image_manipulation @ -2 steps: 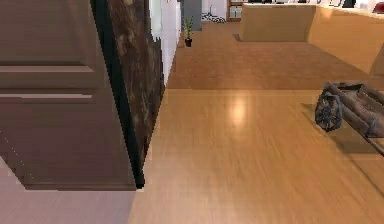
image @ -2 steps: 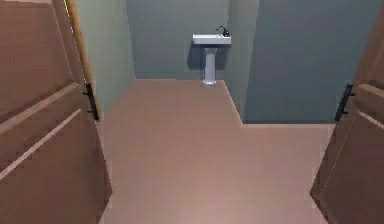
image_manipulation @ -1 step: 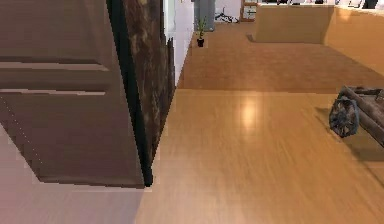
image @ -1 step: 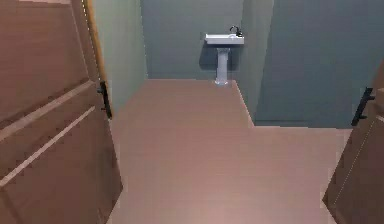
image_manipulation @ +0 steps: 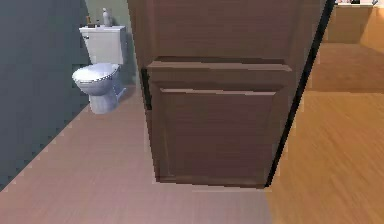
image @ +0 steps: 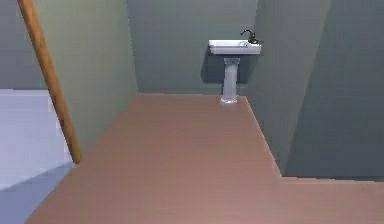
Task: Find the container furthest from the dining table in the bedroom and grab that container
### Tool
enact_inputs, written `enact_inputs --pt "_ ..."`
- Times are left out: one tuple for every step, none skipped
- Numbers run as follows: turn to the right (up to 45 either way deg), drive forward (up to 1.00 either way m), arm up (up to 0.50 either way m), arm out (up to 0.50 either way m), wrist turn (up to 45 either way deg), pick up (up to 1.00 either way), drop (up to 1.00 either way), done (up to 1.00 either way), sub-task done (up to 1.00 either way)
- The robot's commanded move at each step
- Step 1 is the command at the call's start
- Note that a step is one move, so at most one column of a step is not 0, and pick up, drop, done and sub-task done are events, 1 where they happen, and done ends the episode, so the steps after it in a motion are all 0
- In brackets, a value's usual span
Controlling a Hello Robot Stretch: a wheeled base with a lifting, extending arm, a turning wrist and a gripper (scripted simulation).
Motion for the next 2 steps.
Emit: enact_inputs --pt "0.0 0.55 0.00 0.00 0.0 0.00 0.00 0.00 0.00" --pt "-45.0 0.00 0.00 0.00 0.0 0.00 0.00 0.00 0.00"
